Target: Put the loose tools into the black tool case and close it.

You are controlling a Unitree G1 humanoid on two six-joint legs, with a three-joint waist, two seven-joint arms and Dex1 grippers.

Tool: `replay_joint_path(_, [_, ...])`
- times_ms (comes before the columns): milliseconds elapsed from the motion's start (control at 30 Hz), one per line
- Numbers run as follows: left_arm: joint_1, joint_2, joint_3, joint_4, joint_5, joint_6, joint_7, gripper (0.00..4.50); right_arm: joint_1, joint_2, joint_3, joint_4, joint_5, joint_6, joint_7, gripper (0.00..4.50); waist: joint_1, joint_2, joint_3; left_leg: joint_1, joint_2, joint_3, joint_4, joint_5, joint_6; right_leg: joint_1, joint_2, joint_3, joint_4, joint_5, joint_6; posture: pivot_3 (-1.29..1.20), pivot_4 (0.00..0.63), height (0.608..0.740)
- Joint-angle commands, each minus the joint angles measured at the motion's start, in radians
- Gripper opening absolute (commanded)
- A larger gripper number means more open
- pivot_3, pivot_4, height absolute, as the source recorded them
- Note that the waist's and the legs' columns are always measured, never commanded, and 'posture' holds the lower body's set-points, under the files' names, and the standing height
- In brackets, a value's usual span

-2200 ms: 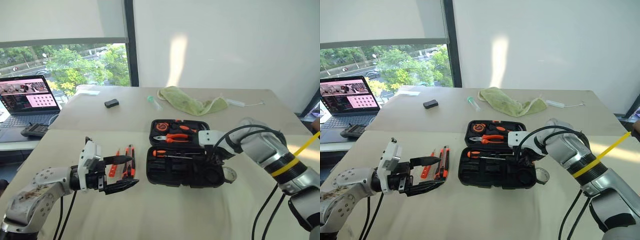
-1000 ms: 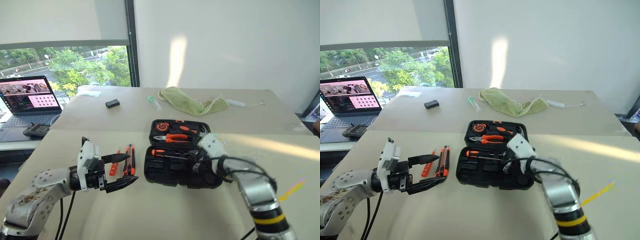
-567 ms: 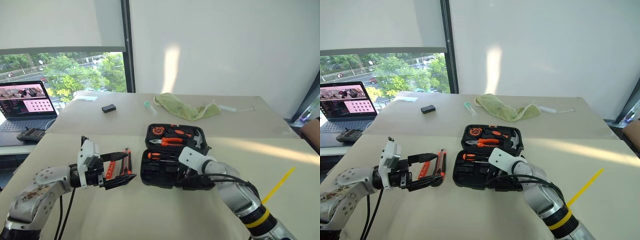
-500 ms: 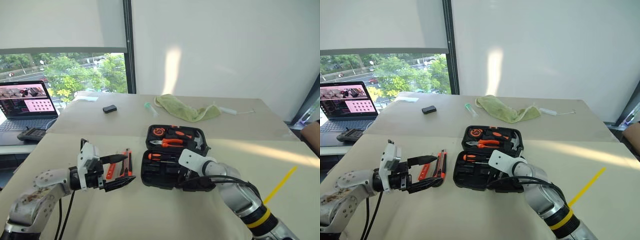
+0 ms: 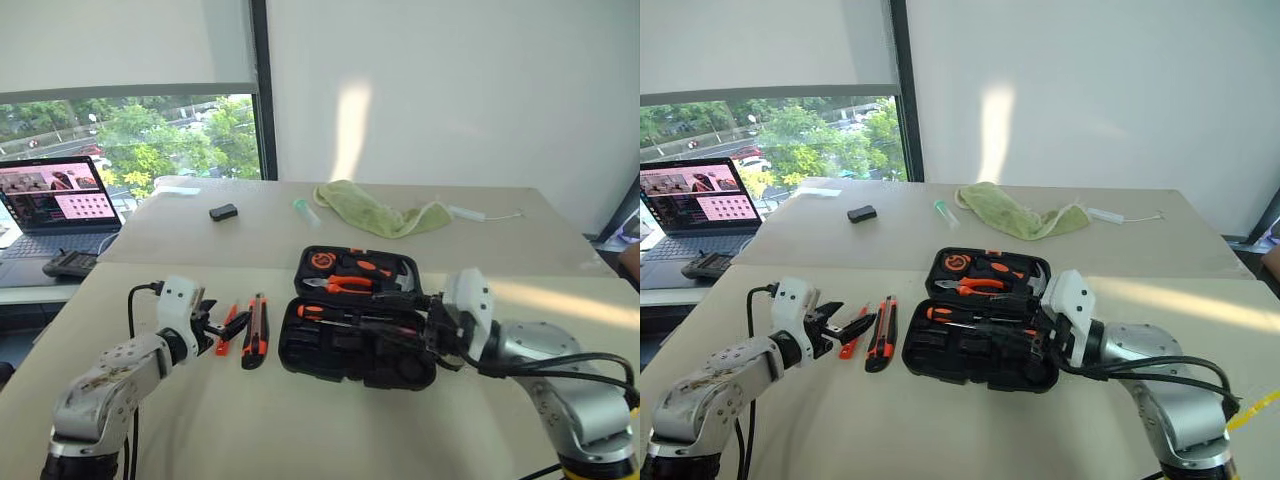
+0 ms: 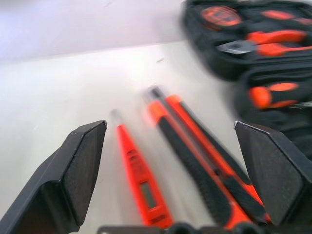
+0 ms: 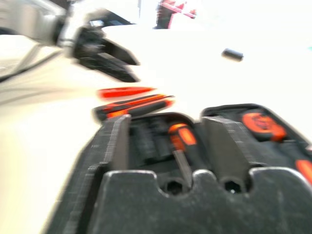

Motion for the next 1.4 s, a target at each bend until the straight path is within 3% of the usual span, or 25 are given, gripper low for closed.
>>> replay_joint_path(33, [-0.036, -0.018, -0.045, -0.046, 0.024, 0.102, 0.075, 4.5, 0.029, -0.06, -0.069, -0.07, 0.073, 0.013, 0.011, 4.48, -0.001, 0.0, 0.0, 0.0, 0.0, 0.0, 0.0, 0.0, 0.0, 0.0, 0.0, 0.0, 0.0, 0.0, 0.0, 0.0, 0.15, 0.74])
replay_joint_path(200, [-0.062, -0.062, -0.017, -0.031, 0.067, 0.108, 0.153, 4.5, 0.08, -0.108, -0.137, -0.115, 0.151, 0.027, -0.01, 4.48, -0.004, -0.001, 0.0, -0.002, 0.0, 0.0, 0.0, 0.0, 0.0, -0.001, 0.0, 0.001, -0.001, 0.0, 0.0, 0.0, 0.15, 0.74])
replay_joint_path(433, [-0.036, -0.051, -0.046, -0.009, 0.106, 0.17, 0.162, 4.5, 0.202, -0.164, -0.242, -0.177, 0.247, 0.022, -0.003, 4.48, 0.0, -0.001, 0.0, -0.002, 0.0, -0.001, 0.0, 0.0, 0.0, -0.001, -0.003, 0.002, -0.001, 0.0, 0.0, 0.0, 0.15, 0.74])
replay_joint_path(467, [-0.033, -0.049, -0.057, -0.002, 0.11, 0.181, 0.158, 4.0, 0.215, -0.172, -0.251, -0.182, 0.26, 0.021, -0.001, 4.5, 0.0, -0.001, 0.0, -0.002, 0.0, -0.001, 0.0, 0.0, 0.001, 0.0, -0.003, 0.002, -0.001, 0.0, 0.0, 0.0, 0.15, 0.74])
replay_joint_path(500, [-0.026, -0.054, -0.063, 0.004, 0.108, 0.193, 0.153, 3.88, 0.228, -0.18, -0.256, -0.186, 0.263, 0.019, 0.0, 4.5, 0.001, -0.001, 0.0, -0.002, 0.0, -0.001, 0.0, 0.0, 0.001, 0.0, -0.003, 0.002, -0.001, 0.0, 0.0, 0.0, 0.15, 0.74])
replay_joint_path(633, [0.002, -0.073, -0.069, 0.016, 0.112, 0.202, 0.14, 2.44, 0.252, -0.202, -0.262, -0.19, 0.264, 0.008, -0.015, 4.5, 0.003, -0.001, 0.0, -0.002, 0.0, -0.001, 0.0, 0.0, 0.001, 0.0, -0.004, 0.002, -0.001, 0.0, 0.0, 0.0, 0.15, 0.74])
replay_joint_path(800, [0.0, -0.11, 0.007, 0.011, 0.099, 0.076, 0.114, 0.56, 0.278, -0.212, -0.274, -0.201, 0.269, 0.002, -0.036, 4.5, 0.009, -0.001, 0.0, -0.002, 0.0, -0.001, 0.0, 0.0, 0.001, 0.0, -0.01, 0.002, -0.001, 0.0, 0.0, 0.0, 0.15, 0.74])
replay_joint_path(933, [-0.127, -0.092, 0.056, -0.035, -0.088, -0.028, -0.141, 0.47, 0.312, -0.207, -0.3, -0.214, 0.272, -0.001, -0.055, 4.5, 0.022, -0.005, 0.003, -0.006, 0.0, -0.002, 0.002, 0.001, 0.001, -0.002, -0.01, 0.0, -0.001, 0.0, 0.0, 0.0, 0.15, 0.74])
replay_joint_path(1033, [-0.213, 0.049, -0.087, -0.017, -0.159, -0.025, -0.465, 0.47, 0.347, -0.203, -0.327, -0.226, 0.276, -0.005, -0.06, 4.5, 0.025, -0.005, 0.003, -0.008, 0.0, -0.003, 0.005, 0.001, 0.001, -0.002, -0.007, -0.002, -0.001, 0.0, 0.0, 0.0, 0.15, 0.74])
replay_joint_path(1167, [-0.343, 0.172, -0.35, 0.125, -0.032, -0.191, -0.783, 0.47, 0.388, -0.2, -0.358, -0.24, 0.278, -0.015, -0.062, 4.5, 0.023, -0.001, 0.001, -0.005, -0.002, 0.002, 0.005, -0.001, 0.005, 0.001, -0.001, -0.001, -0.003, -0.001, -0.001, 0.0, 0.15, 0.74])
replay_joint_path(1300, [-0.49, 0.122, -0.578, 0.413, 0.216, -0.528, -0.953, 0.47, 0.461, -0.194, -0.435, -0.261, 0.29, -0.015, -0.06, 4.5, 0.024, -0.002, 0.002, -0.005, -0.002, 0.003, 0.007, -0.002, 0.006, 0.001, 0.001, 0.0, -0.003, -0.001, -0.001, 0.0, 0.15, 0.74])
replay_joint_path(1400, [-0.581, 0.047, -0.652, 0.626, 0.333, -0.698, -0.992, 0.47, 0.542, -0.185, -0.515, -0.286, 0.305, -0.015, -0.052, 4.5, 0.028, -0.003, 0.002, -0.007, -0.002, 0.003, 0.008, -0.002, 0.007, 0.0, 0.002, 0.0, -0.003, -0.001, 0.0, 0.0, 0.15, 0.74])
